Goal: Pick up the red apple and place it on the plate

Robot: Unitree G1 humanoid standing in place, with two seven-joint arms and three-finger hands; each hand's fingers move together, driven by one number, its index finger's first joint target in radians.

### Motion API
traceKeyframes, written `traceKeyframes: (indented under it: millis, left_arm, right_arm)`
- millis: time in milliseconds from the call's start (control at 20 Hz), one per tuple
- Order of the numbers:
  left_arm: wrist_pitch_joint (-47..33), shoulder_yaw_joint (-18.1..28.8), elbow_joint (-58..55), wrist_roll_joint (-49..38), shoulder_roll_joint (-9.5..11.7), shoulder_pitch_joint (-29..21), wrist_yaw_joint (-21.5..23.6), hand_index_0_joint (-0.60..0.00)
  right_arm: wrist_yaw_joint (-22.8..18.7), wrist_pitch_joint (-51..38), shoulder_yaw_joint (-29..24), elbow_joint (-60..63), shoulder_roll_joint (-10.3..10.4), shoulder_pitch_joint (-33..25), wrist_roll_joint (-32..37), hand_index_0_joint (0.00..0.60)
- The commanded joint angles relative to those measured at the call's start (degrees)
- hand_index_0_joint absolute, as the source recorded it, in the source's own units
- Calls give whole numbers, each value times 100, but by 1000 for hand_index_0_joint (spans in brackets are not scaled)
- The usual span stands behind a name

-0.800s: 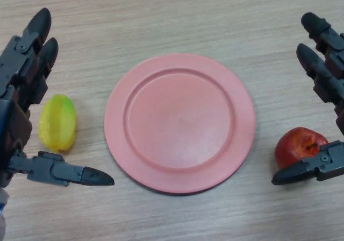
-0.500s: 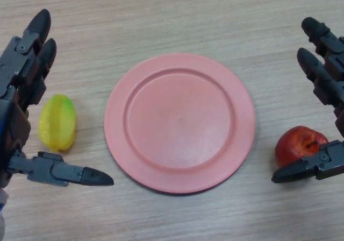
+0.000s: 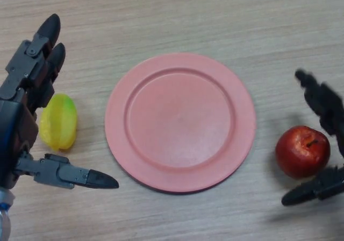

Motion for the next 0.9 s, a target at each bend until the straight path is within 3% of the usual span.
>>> traceKeyframes:
  millis: [50,200,250,300,500,700,800,900]
  left_arm:
    - [-987,301,-195,-30,128,-40,59,0]
    - [-1027,301,-187,-34,104,11,95,0]
    - [-1035,312,-193,-52,94,40,98,0]
    - [-896,373,-268,-190,86,61,123,0]
    - [-123,595,-808,-814,90,23,327,0]
    - [-114,850,-784,-1083,128,-1,237,0]
    - [-165,970,-712,-1176,155,-22,252,0]
    - [-76,992,-779,-1197,147,-2,334,0]
  right_arm:
    - [-482,-1001,-226,-120,-268,-214,-19,51]
    - [-523,-950,-201,-75,-280,-143,-205,451]
    - [-454,-893,-195,-210,-263,-64,-225,550]
    - [-291,-764,-193,-546,-215,33,-168,600]
    - [30,-12,110,-1399,-34,-59,-10,600]
    - [-165,745,1029,-1746,284,-810,-321,600]
    - [-330,743,1432,-1347,534,-1192,-601,600]
    - [-601,698,1793,-839,628,-1475,-508,600]
